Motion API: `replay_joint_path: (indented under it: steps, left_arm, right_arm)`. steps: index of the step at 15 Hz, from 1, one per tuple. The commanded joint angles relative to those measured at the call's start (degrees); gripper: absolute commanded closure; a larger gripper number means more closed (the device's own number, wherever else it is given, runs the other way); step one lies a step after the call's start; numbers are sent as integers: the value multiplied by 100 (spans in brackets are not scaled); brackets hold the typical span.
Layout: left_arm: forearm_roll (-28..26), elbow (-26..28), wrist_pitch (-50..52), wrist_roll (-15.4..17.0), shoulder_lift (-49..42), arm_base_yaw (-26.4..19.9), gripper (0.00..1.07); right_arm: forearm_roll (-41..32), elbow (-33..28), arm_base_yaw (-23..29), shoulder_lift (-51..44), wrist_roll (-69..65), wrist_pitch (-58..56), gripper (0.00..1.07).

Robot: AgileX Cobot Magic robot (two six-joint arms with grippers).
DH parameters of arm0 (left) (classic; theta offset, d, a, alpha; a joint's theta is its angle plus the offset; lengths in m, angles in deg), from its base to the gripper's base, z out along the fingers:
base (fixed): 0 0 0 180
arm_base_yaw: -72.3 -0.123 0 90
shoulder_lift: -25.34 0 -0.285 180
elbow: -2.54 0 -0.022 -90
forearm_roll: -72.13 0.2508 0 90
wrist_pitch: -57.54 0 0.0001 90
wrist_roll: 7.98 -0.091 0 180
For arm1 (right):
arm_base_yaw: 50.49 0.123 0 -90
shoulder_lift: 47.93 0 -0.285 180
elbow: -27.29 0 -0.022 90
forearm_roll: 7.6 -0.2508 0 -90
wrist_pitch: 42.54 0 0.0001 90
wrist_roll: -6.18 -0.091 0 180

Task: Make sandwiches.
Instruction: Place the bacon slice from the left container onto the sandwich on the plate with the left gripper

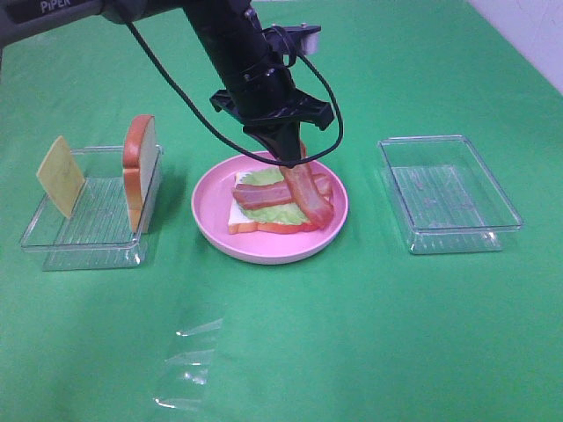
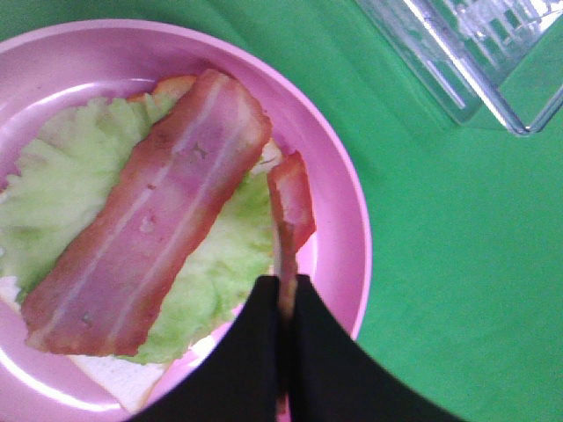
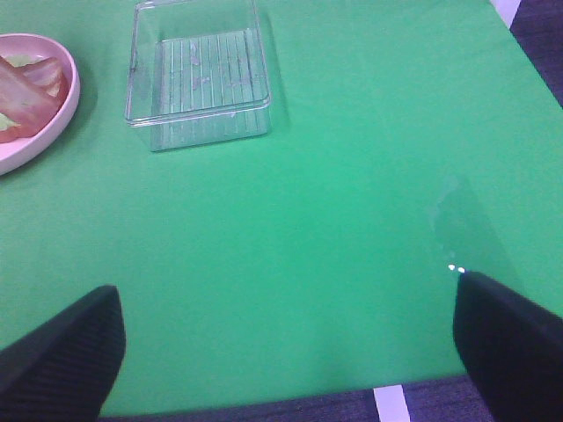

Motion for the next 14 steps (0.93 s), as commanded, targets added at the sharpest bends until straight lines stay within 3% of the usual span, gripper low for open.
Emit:
replay_joint_path:
  steps: [1, 5, 11, 13, 14]
  left_arm:
    - [286, 40, 178, 80, 115, 0, 107]
    - [831, 40, 384, 481, 132, 0, 107]
    - [1054, 40, 338, 504, 132, 0, 107]
    - [1106, 40, 395, 670, 132, 0, 107]
    - [1152, 40, 481, 745, 132, 0, 97]
  right_arm:
    - [0, -11, 6, -160, -11, 40, 9]
    - [0, -11, 6, -160, -11, 40, 9]
    - [0, -11, 6, -160, -11, 40, 9]
    - [0, -11, 6, -160, -11, 40, 9]
    - [0, -11, 6, -160, -11, 40, 9]
